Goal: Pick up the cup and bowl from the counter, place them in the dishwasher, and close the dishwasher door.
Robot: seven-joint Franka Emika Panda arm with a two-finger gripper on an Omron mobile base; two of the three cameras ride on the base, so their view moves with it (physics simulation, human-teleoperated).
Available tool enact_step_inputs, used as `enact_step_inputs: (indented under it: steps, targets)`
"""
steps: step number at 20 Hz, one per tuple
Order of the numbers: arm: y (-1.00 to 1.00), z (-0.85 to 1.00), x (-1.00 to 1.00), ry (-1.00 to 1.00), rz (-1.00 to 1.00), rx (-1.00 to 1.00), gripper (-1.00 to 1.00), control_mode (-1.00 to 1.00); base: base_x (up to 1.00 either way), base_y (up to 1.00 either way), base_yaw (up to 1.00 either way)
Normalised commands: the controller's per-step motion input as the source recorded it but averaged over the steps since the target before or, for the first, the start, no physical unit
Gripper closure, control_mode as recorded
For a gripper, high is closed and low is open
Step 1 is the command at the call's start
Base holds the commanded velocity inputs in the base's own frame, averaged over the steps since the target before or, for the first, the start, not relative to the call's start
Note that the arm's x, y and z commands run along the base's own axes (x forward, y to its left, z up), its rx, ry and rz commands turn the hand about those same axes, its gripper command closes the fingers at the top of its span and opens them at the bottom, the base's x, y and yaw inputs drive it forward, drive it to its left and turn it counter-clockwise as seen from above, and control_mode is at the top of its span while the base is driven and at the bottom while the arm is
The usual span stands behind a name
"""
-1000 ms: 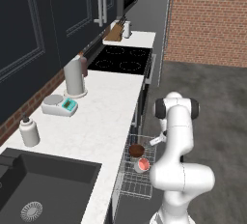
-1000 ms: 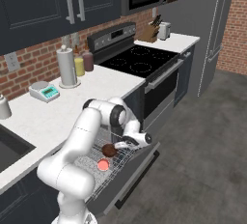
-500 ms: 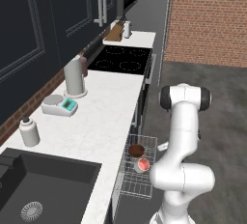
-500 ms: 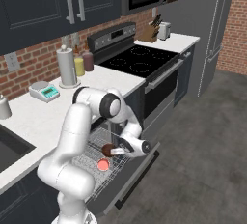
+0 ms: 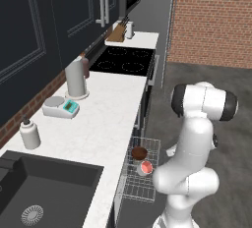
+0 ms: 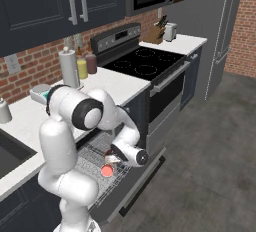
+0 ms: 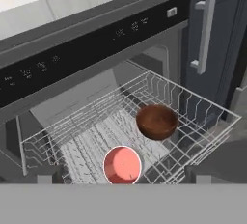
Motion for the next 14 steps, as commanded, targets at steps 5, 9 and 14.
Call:
enact_step_inputs:
  steps: [5,9,14]
  targets:
    - [-0.39,0.67,-0.85,-0.13,0.00,-0.01,-1.00,-1.00,0.00,0.00,0.00]
    - [-0.53,0.64,-0.54,-0.09,0.00,0.00,-1.00,-1.00,0.00,0.00,0.00]
    - [-0.85,0.30,-0.09,0.00,0.00,0.06,-1.00,-1.00,0.00,0.00,0.00]
